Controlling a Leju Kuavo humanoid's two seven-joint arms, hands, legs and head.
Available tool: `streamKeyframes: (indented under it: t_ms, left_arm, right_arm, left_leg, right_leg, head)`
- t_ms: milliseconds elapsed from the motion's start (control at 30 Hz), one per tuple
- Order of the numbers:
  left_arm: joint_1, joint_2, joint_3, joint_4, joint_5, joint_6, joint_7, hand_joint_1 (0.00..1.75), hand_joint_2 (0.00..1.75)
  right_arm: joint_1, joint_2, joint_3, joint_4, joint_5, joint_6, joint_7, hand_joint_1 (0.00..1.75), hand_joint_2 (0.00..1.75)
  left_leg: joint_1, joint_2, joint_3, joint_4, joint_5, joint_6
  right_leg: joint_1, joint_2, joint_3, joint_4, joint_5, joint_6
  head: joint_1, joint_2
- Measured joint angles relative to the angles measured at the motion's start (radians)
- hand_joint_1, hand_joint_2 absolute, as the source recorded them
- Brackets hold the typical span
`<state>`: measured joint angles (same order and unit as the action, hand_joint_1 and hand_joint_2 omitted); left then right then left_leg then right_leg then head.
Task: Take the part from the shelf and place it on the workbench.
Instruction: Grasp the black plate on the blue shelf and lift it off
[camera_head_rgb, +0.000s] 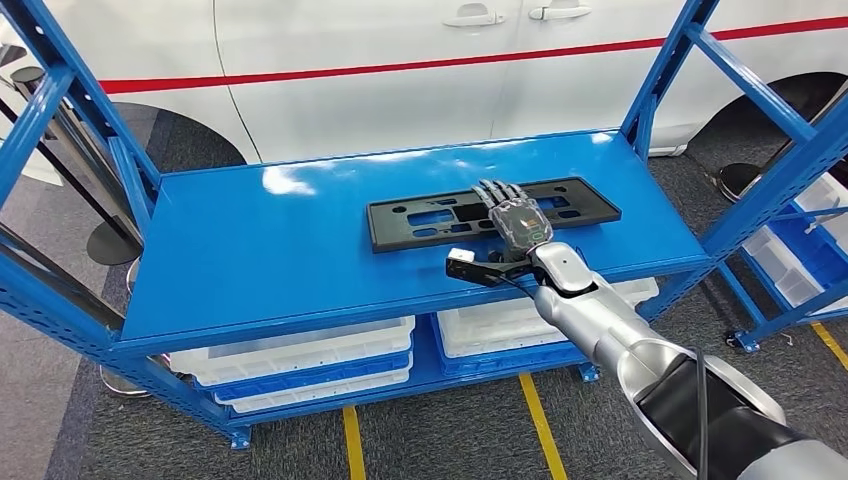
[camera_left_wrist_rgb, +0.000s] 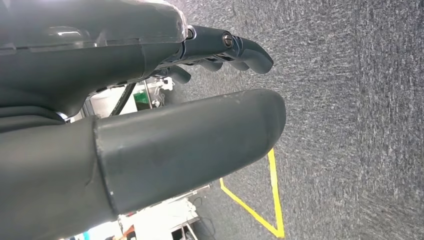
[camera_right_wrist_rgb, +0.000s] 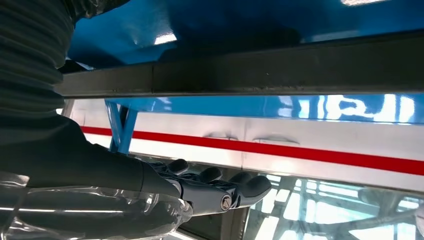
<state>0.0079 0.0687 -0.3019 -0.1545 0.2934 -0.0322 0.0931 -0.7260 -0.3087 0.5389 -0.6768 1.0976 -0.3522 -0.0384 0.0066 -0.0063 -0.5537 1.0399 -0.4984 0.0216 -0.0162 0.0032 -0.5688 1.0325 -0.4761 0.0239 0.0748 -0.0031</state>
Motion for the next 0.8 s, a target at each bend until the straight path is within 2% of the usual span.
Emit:
streamKeyframes:
  t_ms: [500, 633, 800]
  left_arm:
    - [0.000, 0.000, -0.011, 0.000, 0.000, -0.002, -0.006, 0.00, 0.00]
    - [0.000, 0.000, -0.011, 0.000, 0.001, -0.003, -0.006, 0.00, 0.00]
    - [0.000, 0.000, -0.011, 0.000, 0.003, -0.005, -0.006, 0.00, 0.00]
  right_arm:
    - [-0.065, 0.041, 0.000, 0.162, 0.001, 0.001, 0.019, 0.00, 1.75]
    - [-0.069, 0.044, 0.000, 0.175, 0.000, 0.006, 0.020, 1.68, 1.75]
    - [-0.068, 0.051, 0.000, 0.197, -0.006, 0.018, 0.017, 1.74, 1.75]
  left_leg:
    - [0.000, 0.000, 0.001, 0.000, 0.000, 0.000]
    - [0.000, 0.000, 0.001, 0.000, 0.000, 0.000]
    - [0.000, 0.000, 0.001, 0.000, 0.000, 0.000]
  right_leg:
    - [0.000, 0.000, 0.000, 0.000, 0.000, 0.000]
    - [0.000, 0.000, 0.001, 0.000, 0.000, 0.000]
    - [0.000, 0.000, 0.000, 0.000, 0.000, 0.000]
  head:
    - [0.000, 0.000]
    - [0.000, 0.000]
    - [0.000, 0.000]
